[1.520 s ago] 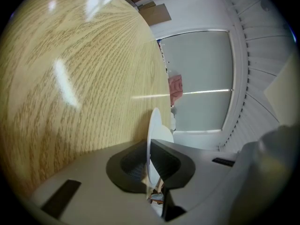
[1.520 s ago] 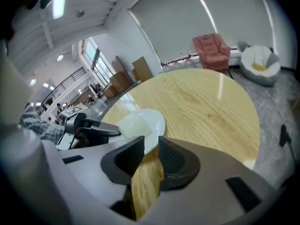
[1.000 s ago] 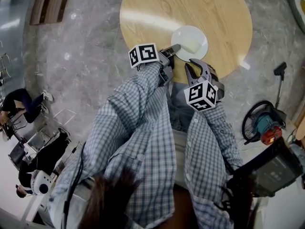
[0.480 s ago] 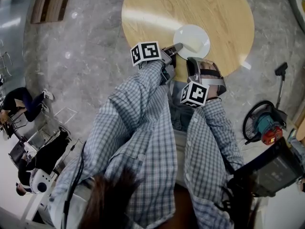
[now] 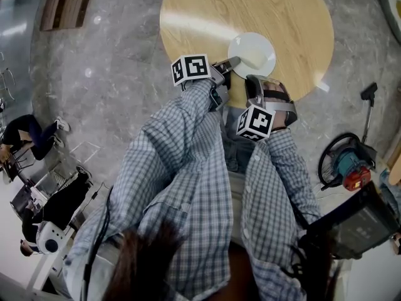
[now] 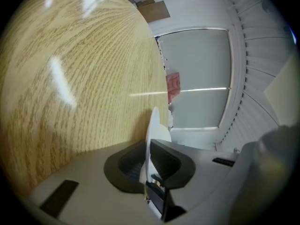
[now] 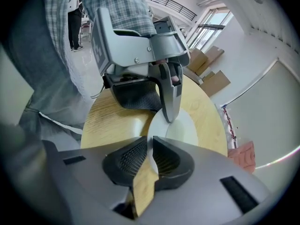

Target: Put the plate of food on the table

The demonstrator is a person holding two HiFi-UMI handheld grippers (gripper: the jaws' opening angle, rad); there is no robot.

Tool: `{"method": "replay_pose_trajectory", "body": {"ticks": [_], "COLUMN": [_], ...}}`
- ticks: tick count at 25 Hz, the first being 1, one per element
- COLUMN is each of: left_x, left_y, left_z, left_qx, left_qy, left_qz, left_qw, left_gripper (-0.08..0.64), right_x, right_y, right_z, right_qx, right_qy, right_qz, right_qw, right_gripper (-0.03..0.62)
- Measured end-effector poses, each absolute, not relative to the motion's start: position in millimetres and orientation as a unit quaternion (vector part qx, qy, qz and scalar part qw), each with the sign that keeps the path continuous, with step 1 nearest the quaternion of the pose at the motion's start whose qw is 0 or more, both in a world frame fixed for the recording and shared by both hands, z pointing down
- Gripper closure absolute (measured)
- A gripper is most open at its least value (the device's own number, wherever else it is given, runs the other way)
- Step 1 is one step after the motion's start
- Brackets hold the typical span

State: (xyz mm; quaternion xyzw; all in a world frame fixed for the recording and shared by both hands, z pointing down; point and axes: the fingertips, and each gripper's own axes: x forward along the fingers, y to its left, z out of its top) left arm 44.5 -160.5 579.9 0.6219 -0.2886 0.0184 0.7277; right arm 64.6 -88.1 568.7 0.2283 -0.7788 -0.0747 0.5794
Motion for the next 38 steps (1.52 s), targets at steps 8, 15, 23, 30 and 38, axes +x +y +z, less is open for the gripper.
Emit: {"method": "replay_pose_trajectory", "body": {"ticks": [8, 15, 23, 30, 38], "left_x": [42, 44, 26, 24, 32], "left_y": [-159, -155, -145, -140, -137], "left_z": [569, 567, 570, 570, 564], "left_qx": [0.644, 0.643, 0.633, 0.647, 0.711], "left_qy": [-0.258, -0.238, -0.241, -0.254, -0.269], "left_qz": [-0.003, 0.008, 0.039, 0.063, 0.12], "left_qw": [0.72, 0.728, 0.735, 0.716, 0.638], "left_gripper": [0.489, 0.42, 0.422, 0.423, 0.551], "right_x": [65, 67, 66, 70, 75], "right_y": [-89, -89, -92, -92, -89], "right_z": [574, 578, 589, 592, 589], "right_qx": [0.226, 0.226, 0.22, 0.239, 0.248], "right_qy": [-0.777, -0.772, -0.772, -0.78, -0.796], "right_qz": [-0.072, -0.069, -0.056, -0.018, 0.025], "right_qw": [0.583, 0.59, 0.593, 0.578, 0.552], "right_gripper": [0.548, 0.548, 0.546, 0.546, 0.546]}}
